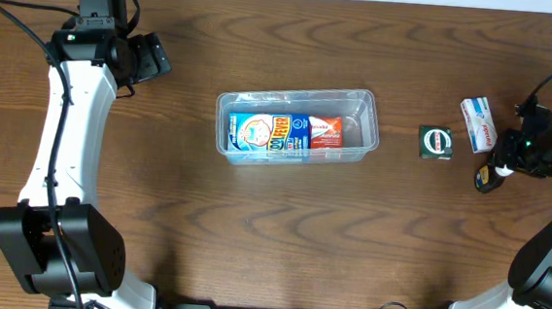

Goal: Pack container
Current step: 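Lower the right gripper around the small bottle and close on it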

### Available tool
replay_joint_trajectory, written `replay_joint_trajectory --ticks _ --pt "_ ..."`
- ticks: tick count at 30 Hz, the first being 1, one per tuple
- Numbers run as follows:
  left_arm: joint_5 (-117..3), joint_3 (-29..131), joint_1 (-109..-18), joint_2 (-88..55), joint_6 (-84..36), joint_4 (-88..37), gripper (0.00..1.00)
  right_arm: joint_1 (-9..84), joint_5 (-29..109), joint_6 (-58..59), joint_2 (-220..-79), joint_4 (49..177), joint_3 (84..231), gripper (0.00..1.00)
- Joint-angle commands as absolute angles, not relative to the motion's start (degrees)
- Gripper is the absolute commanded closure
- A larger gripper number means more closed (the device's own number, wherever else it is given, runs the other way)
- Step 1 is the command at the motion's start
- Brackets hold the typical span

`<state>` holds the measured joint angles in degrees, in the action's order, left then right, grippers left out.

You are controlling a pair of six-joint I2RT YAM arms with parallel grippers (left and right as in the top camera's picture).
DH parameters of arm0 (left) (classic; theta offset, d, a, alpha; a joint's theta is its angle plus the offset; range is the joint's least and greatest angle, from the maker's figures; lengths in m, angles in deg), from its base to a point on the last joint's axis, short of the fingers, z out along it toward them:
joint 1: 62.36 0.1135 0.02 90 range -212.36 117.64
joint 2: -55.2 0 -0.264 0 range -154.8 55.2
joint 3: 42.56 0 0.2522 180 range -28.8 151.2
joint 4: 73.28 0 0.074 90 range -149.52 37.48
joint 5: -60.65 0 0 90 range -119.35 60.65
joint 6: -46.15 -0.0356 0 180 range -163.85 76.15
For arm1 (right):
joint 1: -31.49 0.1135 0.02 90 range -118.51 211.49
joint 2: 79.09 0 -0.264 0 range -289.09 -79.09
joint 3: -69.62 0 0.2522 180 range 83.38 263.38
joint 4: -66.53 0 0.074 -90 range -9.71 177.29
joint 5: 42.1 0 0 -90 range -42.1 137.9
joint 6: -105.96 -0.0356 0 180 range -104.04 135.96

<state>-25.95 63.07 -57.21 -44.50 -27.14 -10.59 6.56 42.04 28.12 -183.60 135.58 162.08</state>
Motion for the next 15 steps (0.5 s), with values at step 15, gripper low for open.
replay_joint_trajectory --ticks 15 --pt "-25.7 63.3 -57.1 -44.8 -27.0 -10.5 0.02 7.3 42.1 29.8 -184.1 135.2 160.7 0.40"
